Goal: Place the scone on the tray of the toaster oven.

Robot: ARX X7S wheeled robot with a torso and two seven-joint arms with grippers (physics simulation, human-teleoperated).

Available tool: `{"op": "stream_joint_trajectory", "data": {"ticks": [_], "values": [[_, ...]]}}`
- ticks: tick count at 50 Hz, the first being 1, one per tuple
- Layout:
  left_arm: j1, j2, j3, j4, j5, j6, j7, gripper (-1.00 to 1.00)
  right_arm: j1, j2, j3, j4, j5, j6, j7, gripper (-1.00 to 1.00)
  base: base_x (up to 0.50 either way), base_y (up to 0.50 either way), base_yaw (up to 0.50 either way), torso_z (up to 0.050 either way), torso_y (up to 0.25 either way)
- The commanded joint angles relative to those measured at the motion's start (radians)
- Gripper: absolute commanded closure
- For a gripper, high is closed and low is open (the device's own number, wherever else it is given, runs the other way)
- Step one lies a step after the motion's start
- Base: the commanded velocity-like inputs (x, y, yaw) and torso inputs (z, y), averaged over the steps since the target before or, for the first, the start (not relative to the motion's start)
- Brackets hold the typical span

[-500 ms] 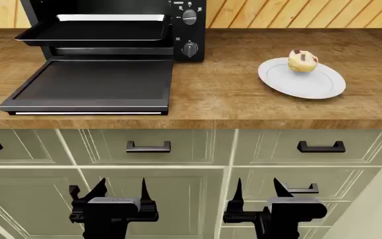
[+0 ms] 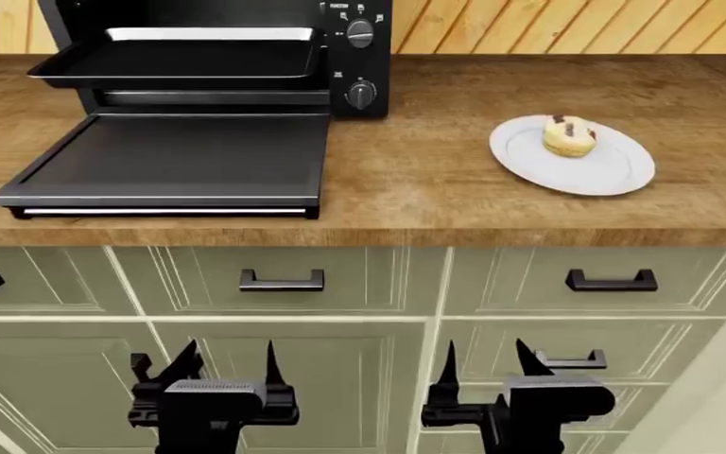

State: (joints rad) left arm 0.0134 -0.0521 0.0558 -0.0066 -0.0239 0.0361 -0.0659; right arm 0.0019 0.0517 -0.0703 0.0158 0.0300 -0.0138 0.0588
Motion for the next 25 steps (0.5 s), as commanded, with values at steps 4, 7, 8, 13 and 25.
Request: {"op": "stream_joint_trajectory", "data": {"ticks": [4,7,8,13,25], "values": [[0.007,-0.025,0.026,-0.002,-0.018,0.011,-0.026,-1.0,0.004,0.022,-0.031,0.015,0.014,-0.012,0.027,-1.0,0.14,0.0,0.0,0.0,0.0],[0.007,-0.029,0.03,0.001,-0.021,0.01,-0.03,-1.0,0.006,0.025,-0.037,0.017,0.016,-0.011,0.031,-1.0,0.21,0.0,0.0,0.0,0.0],[0.007,-0.03,0.031,0.002,-0.022,0.009,-0.032,-1.0,0.008,0.026,-0.038,0.017,0.017,-0.009,0.033,-1.0,0.22,0.0,0.0,0.0,0.0],[0.008,-0.036,0.037,0.003,-0.027,0.009,-0.038,-1.0,0.012,0.031,-0.046,0.022,0.021,-0.01,0.039,-1.0,0.23,0.0,0.0,0.0,0.0],[0.008,-0.05,0.054,0.0,-0.042,0.011,-0.051,-1.0,0.019,0.043,-0.063,0.025,0.033,-0.008,0.056,-1.0,0.24,0.0,0.0,0.0,0.0]]}}
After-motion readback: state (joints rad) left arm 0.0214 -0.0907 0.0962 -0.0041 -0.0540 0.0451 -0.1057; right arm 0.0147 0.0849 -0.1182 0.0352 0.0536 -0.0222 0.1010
